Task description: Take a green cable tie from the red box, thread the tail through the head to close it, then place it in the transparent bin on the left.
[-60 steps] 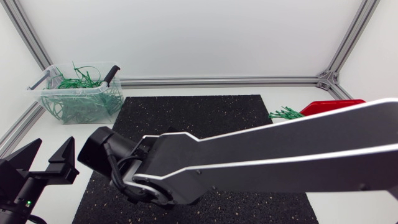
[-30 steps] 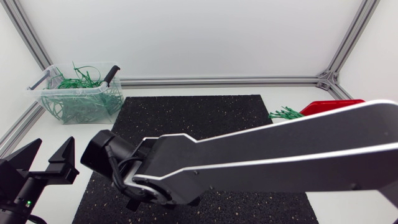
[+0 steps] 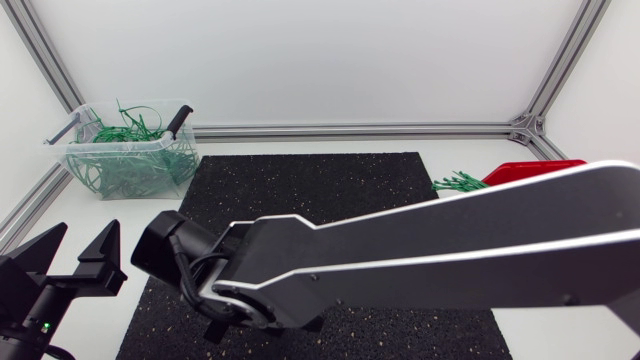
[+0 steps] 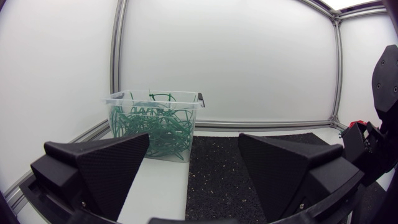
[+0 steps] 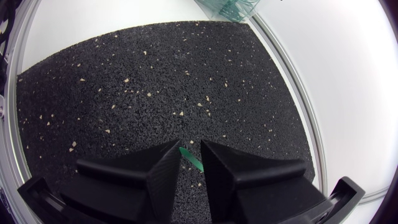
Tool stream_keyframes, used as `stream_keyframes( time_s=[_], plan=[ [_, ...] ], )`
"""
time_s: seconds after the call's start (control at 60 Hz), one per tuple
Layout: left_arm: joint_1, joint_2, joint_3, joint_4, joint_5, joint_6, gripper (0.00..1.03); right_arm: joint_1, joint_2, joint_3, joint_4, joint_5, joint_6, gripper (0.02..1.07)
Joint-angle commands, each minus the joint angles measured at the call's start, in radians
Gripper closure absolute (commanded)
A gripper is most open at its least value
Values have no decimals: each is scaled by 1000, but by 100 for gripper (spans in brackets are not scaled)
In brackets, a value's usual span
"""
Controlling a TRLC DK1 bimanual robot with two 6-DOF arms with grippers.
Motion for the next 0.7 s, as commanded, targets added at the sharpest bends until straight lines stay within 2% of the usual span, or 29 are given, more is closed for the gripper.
stream_keyframes(
  time_s=[0.0,0.1,0.333,0.683],
  plan=[
    [-5,8,-38,-27,2,-15,4,6,29,26,-24,-7,36,75],
    [-5,8,-38,-27,2,-15,4,9,27,26,-26,-15,39,75],
    [-5,8,-38,-27,2,-16,4,12,23,26,-44,-40,44,61],
    [-5,8,-38,-27,2,-16,4,18,10,27,-56,-78,50,53]
  ],
)
